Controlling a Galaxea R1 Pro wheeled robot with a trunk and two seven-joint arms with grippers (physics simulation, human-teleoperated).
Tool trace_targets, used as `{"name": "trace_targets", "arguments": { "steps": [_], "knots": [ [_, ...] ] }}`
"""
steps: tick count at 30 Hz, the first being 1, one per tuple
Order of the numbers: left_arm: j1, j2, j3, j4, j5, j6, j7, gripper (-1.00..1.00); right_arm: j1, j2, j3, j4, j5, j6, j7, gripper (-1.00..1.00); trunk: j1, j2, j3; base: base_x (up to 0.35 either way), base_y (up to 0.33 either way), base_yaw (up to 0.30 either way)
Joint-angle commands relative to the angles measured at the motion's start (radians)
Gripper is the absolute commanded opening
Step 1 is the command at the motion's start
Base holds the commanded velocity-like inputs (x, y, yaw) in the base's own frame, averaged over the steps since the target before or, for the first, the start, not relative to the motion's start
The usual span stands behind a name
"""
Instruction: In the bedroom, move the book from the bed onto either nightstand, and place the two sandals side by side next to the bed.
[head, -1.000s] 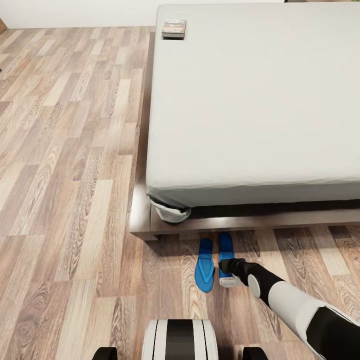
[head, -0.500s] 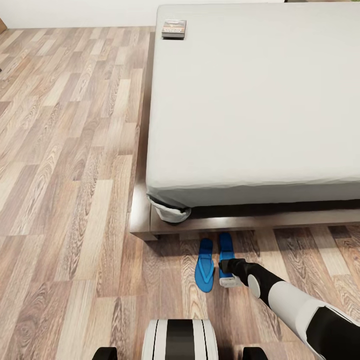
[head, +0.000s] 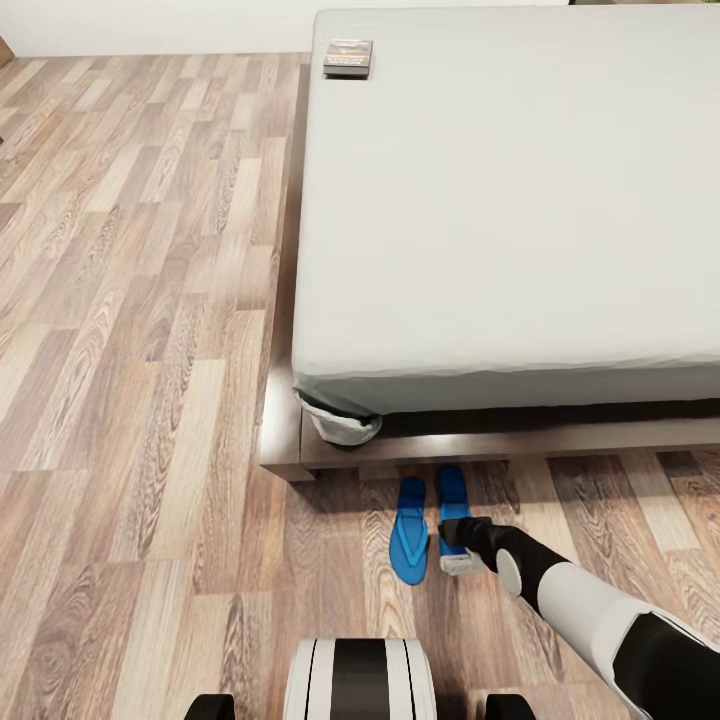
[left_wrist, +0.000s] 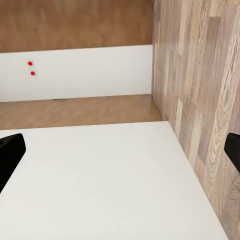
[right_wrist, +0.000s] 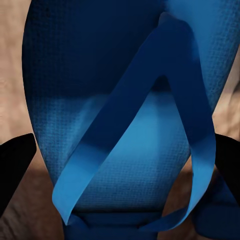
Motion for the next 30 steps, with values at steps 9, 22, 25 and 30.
{"name": "trace_targets", "arguments": {
  "steps": [9,22,25,30],
  "knots": [
    [0.000,0.000,-0.007,-0.001,0.011,-0.005,0.002,1.00,-0.005,-0.005,0.002,-0.003,0.003,-0.005,0.004,-1.00,0.000,0.000,-0.001,0.000,0.000,0.000],
    [0.001,0.000,-0.007,-0.001,0.011,-0.005,0.002,1.00,-0.006,0.003,0.002,0.026,0.003,-0.005,0.005,-1.00,0.000,0.000,-0.001,0.000,0.000,0.000],
    [0.001,0.000,-0.007,-0.001,0.011,-0.005,0.002,1.00,-0.006,0.002,0.002,0.028,0.002,-0.005,0.004,-1.00,0.000,0.000,-0.001,0.000,0.000,0.000],
    [0.000,0.000,-0.007,-0.001,0.011,-0.005,0.002,1.00,-0.015,0.002,0.002,0.029,0.002,-0.005,0.004,1.00,0.000,0.000,-0.001,0.000,0.000,0.000]
  ]
}}
